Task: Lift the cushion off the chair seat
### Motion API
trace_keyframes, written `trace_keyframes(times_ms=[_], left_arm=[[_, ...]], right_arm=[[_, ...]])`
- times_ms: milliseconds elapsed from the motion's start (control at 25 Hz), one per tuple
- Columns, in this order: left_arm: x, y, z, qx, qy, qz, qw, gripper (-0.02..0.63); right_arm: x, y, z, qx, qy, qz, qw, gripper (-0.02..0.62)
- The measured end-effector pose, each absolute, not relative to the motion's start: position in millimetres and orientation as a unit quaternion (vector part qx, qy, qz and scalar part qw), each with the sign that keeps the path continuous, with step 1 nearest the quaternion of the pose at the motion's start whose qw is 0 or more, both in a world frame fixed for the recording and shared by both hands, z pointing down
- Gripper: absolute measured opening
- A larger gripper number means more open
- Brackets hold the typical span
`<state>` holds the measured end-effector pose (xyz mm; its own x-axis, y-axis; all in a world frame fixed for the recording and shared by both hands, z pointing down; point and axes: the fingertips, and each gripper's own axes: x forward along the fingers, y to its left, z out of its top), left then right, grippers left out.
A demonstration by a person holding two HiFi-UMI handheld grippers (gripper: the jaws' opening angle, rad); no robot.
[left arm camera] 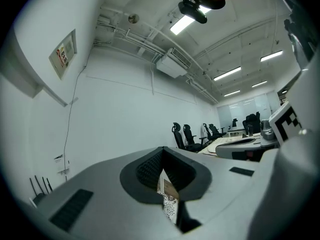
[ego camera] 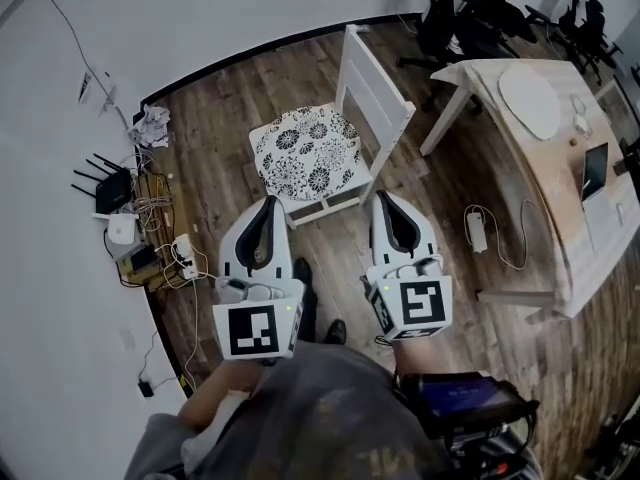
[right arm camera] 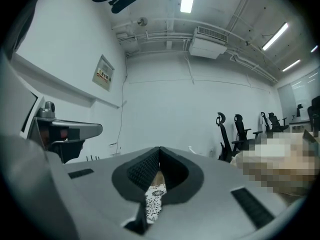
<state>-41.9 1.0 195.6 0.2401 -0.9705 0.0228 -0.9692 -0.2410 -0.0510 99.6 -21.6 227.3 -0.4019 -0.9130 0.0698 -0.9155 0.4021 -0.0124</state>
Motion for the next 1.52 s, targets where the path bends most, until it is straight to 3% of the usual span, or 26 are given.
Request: trace_keyframes(times_ms=[920, 1520], left_arm=[[-157.6, -172.3, 209.4, -0.762, 0.647, -0.001, -0.019, 0.006], [-147.6, -201.2, 190.5, -0.768, 0.640, 0.006, -0.005, 0.006]], right_arm=[[-14.4, -212.6, 245.2, 0.511, -0.856, 0.025, 0.069, 0.008], [-21.1, -233.8, 227.2, 0.499, -0.865, 0.009, 0.051, 0.008]])
